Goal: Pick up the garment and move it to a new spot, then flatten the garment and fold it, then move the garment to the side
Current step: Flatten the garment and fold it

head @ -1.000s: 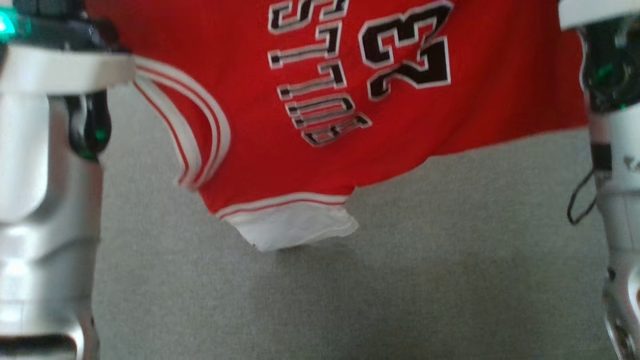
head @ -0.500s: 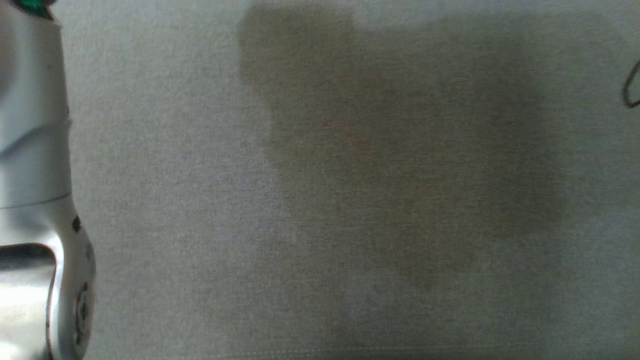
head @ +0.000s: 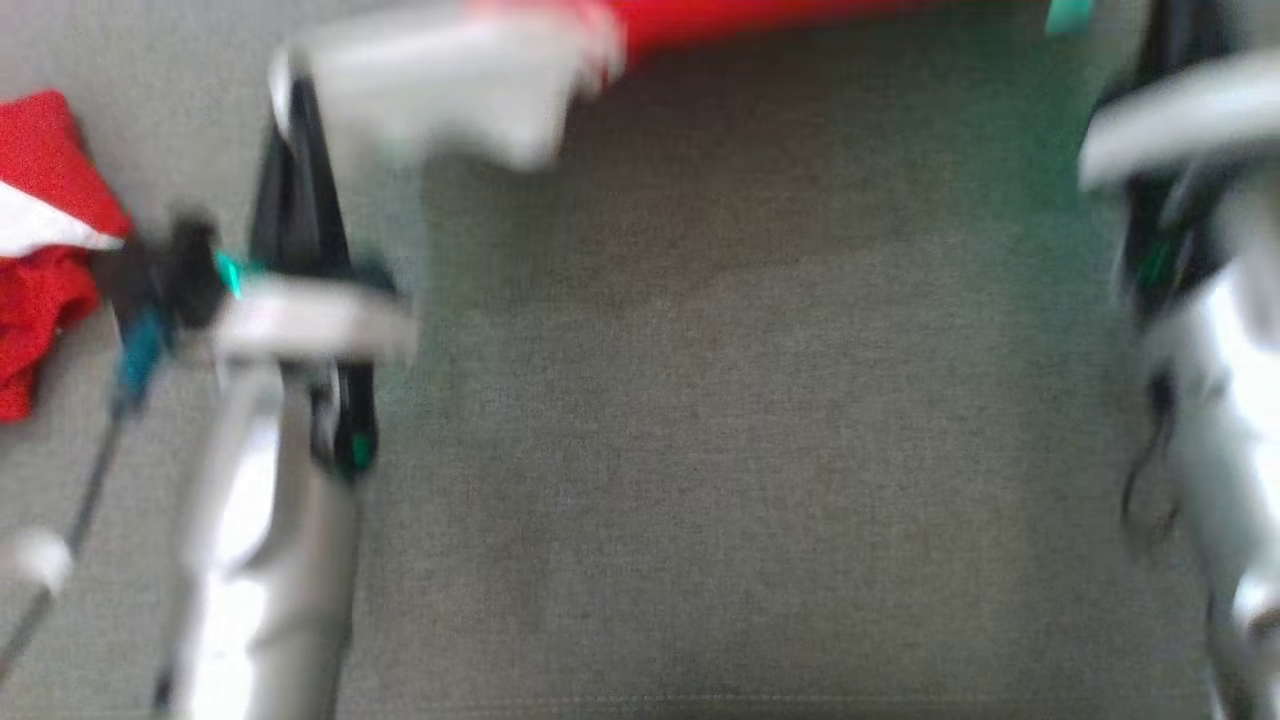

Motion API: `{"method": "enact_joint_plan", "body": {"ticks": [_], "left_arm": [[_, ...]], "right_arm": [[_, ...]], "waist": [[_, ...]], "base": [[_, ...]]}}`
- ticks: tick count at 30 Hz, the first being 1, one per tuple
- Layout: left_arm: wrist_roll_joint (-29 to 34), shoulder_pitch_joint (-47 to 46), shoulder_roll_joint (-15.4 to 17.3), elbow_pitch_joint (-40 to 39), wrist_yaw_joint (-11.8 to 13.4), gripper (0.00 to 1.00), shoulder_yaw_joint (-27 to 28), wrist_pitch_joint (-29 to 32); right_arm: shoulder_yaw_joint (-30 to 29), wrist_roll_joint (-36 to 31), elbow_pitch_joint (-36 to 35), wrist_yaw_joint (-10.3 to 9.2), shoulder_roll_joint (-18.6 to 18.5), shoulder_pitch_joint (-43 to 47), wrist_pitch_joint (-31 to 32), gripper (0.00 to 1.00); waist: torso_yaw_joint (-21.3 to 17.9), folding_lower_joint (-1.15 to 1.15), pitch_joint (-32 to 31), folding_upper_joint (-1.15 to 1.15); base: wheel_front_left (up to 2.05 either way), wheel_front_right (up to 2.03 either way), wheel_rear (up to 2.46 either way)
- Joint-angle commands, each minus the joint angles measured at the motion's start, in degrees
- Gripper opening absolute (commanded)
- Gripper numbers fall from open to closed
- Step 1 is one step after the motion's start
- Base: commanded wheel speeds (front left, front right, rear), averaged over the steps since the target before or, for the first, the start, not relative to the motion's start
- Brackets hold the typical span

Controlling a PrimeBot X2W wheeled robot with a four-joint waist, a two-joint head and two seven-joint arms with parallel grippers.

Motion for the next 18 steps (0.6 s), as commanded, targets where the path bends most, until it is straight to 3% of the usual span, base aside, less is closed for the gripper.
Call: {"method": "enact_joint_plan", "body": {"ticks": [1,6,18], "left_arm": [[-0.9,3.3,1.7,-1.7,0.2,0.00,2.6,-0.3],[-4.8,14.5,1.5,-1.6,0.1,0.00,0.5,-0.3],[-9.8,31.2,1.5,-4.1,2.4,0.00,-1.5,-0.3]], "right_arm": [[1.8,3.4,-2.1,0.37,-0.9,4.0,0.7,0.00],[4.6,11.4,-4.3,0.37,-2.5,15.3,3.0,0.00],[6.5,19.9,-7.1,0.37,-3.7,31.3,4.4,0.00]], "waist": [[-0.8,0.02,-2.5,0.00],[-2.1,0.02,-7.3,0.00],[-1.7,0.02,-18.2,0.00]], "base": [[0.00,0.00,0.00],[0.00,0.00,0.00],[0.00,0.00,0.00]]}}
